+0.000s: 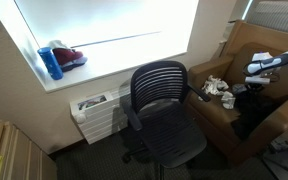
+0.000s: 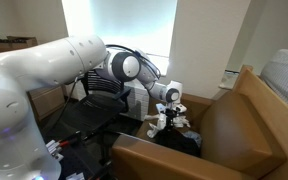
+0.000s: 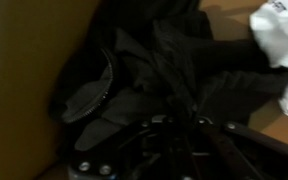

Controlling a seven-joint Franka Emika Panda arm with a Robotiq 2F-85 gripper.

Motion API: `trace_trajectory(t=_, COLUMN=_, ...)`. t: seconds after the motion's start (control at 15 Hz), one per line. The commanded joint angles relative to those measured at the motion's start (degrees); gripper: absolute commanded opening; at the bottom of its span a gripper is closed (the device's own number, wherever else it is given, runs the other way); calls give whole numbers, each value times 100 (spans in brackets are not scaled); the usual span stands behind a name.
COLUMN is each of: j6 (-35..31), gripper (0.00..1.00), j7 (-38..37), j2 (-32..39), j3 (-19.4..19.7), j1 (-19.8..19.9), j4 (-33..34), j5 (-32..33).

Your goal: Take the black jumper off the sofa and put it on the back of the black chair

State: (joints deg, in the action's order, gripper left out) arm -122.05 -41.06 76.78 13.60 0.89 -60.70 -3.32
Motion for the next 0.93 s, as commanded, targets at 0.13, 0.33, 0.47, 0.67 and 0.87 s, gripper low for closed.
trace_trajectory(t=0.13, j6=-1799, gripper=2, j7=440, j2=-1655, j3=-72, j1=-315, j4=-1571, j5=14)
trace_trajectory(t=0.33, j6=-2440, gripper=2, j7=667, j2=-2421, j3=-165, j1=-395, j4=-2189, j5=19)
trace_trajectory(t=0.47, j6=-2759, gripper=2, j7=687, j2=-2935, j3=-153, j1=-514, j4=-2620, j5=0)
trace_trajectory(t=0.67, j6=-3296, gripper=2, j7=444, j2=-3690, j3=-32, j1=-781, j4=-3267, j5=20)
trace_trajectory(t=0.87, j6=-4044, gripper=2, j7=72, j2=-4426, j3=36, j1=-1031, j4=-3918, j5=-47)
